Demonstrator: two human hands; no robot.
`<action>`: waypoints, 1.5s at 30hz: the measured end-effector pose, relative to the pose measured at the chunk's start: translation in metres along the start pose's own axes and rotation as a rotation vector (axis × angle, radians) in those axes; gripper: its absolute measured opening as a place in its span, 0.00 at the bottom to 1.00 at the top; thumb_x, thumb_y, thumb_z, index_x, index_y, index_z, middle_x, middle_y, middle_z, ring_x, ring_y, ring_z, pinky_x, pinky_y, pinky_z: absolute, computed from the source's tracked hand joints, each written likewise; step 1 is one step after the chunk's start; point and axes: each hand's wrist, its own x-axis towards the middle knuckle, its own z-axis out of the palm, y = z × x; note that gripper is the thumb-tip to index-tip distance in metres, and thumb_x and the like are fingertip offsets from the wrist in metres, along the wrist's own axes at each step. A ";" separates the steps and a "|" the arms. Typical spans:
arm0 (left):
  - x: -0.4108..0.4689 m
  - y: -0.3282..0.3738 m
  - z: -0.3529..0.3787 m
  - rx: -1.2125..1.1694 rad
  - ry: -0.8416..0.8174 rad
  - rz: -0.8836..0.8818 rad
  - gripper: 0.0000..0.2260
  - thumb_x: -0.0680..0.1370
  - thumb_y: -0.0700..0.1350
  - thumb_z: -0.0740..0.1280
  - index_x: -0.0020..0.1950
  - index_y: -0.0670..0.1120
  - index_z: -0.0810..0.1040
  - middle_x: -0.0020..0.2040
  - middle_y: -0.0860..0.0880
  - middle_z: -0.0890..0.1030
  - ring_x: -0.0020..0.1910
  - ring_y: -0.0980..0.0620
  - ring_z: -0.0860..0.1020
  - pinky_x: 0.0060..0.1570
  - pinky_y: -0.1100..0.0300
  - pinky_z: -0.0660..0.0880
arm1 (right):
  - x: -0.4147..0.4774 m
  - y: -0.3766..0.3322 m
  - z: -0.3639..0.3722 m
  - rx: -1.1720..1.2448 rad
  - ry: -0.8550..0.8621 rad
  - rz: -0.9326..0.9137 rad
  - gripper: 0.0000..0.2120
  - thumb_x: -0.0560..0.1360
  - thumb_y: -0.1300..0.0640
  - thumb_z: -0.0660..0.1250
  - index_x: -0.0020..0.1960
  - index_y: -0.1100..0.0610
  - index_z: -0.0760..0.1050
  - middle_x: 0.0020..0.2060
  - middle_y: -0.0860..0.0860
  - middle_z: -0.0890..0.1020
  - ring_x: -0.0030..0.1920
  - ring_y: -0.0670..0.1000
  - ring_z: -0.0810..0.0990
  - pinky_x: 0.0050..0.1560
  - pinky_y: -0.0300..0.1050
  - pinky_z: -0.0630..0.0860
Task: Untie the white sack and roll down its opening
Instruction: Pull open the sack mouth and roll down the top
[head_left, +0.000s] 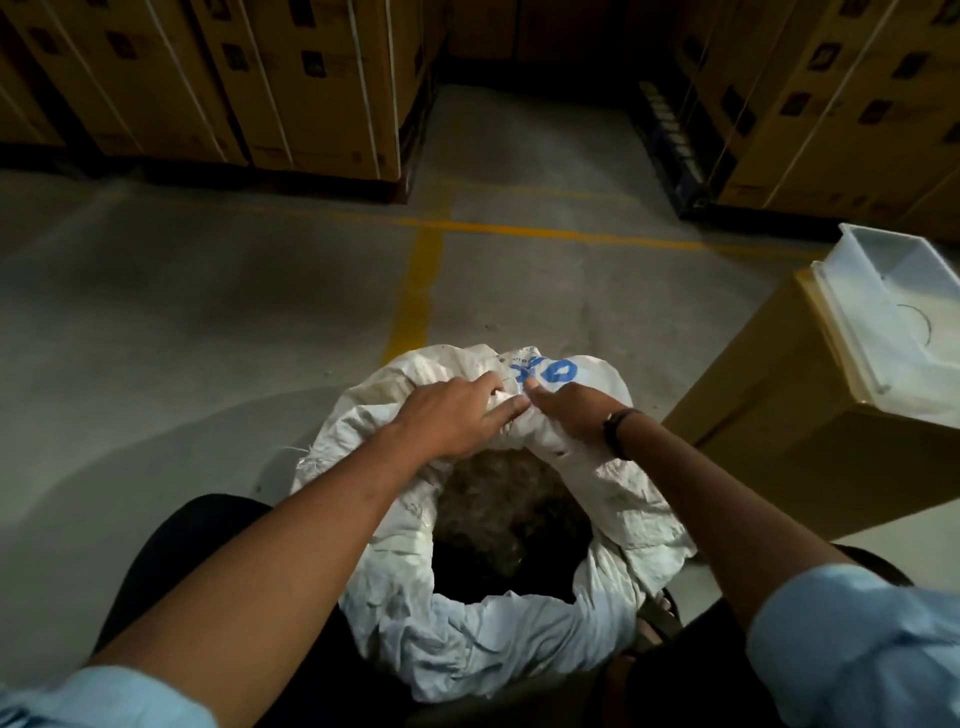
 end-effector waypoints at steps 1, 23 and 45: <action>0.003 -0.002 0.004 -0.032 -0.027 -0.050 0.30 0.79 0.71 0.46 0.64 0.51 0.72 0.60 0.43 0.82 0.59 0.41 0.79 0.51 0.48 0.70 | -0.001 -0.002 0.006 -0.241 0.039 -0.078 0.26 0.80 0.38 0.53 0.66 0.55 0.74 0.53 0.54 0.81 0.53 0.55 0.79 0.56 0.47 0.73; 0.011 -0.004 -0.012 -0.014 0.089 0.220 0.24 0.83 0.63 0.50 0.73 0.53 0.70 0.72 0.48 0.74 0.72 0.47 0.68 0.68 0.50 0.66 | 0.016 -0.010 0.010 -0.297 -0.034 -0.424 0.17 0.79 0.44 0.62 0.50 0.58 0.76 0.50 0.57 0.82 0.48 0.55 0.78 0.50 0.47 0.72; 0.083 -0.095 -0.037 -1.090 0.147 -0.643 0.16 0.84 0.46 0.57 0.50 0.38 0.79 0.62 0.33 0.78 0.52 0.39 0.79 0.57 0.46 0.74 | 0.013 0.029 -0.007 -0.327 0.311 -0.063 0.21 0.67 0.43 0.71 0.54 0.55 0.79 0.48 0.57 0.82 0.46 0.57 0.79 0.43 0.45 0.73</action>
